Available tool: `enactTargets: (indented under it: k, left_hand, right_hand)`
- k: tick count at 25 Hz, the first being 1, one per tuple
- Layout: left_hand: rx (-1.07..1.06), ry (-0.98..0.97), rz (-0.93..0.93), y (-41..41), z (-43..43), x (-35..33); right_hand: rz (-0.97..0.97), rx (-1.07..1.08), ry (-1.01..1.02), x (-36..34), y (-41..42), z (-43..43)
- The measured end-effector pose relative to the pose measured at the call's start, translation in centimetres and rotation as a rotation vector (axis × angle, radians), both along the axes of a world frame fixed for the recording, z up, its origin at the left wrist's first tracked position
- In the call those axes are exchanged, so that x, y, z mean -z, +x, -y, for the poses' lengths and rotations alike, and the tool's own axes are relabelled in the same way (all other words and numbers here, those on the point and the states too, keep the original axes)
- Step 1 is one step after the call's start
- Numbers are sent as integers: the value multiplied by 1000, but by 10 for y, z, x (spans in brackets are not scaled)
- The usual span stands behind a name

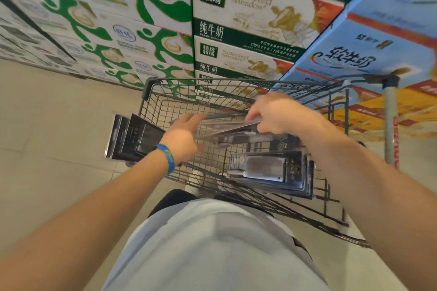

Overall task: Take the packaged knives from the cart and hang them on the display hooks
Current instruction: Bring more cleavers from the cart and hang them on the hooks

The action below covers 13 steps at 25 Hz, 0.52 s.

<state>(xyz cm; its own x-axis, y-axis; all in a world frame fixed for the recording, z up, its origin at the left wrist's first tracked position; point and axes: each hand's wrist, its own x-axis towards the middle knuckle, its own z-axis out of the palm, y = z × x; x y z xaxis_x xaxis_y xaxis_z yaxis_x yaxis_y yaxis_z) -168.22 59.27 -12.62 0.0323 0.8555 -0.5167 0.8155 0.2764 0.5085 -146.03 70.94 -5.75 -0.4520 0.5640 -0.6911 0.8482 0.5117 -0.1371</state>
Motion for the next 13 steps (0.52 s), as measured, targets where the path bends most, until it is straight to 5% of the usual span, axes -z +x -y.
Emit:
enactTargets:
  k: [3,8,13]
  left_hand:
    - [161,42,-37,0,-40,-31]
    - [122,142,436,-7,-62,-75]
    - [-1,289,675,-3,-74,-102]
  right_hand:
    - [-158,-97,86,-74,-23,-22]
    - [-408,-106,250,-186,-46,-45]
    - [-619,109,712,-196,-32,-52]
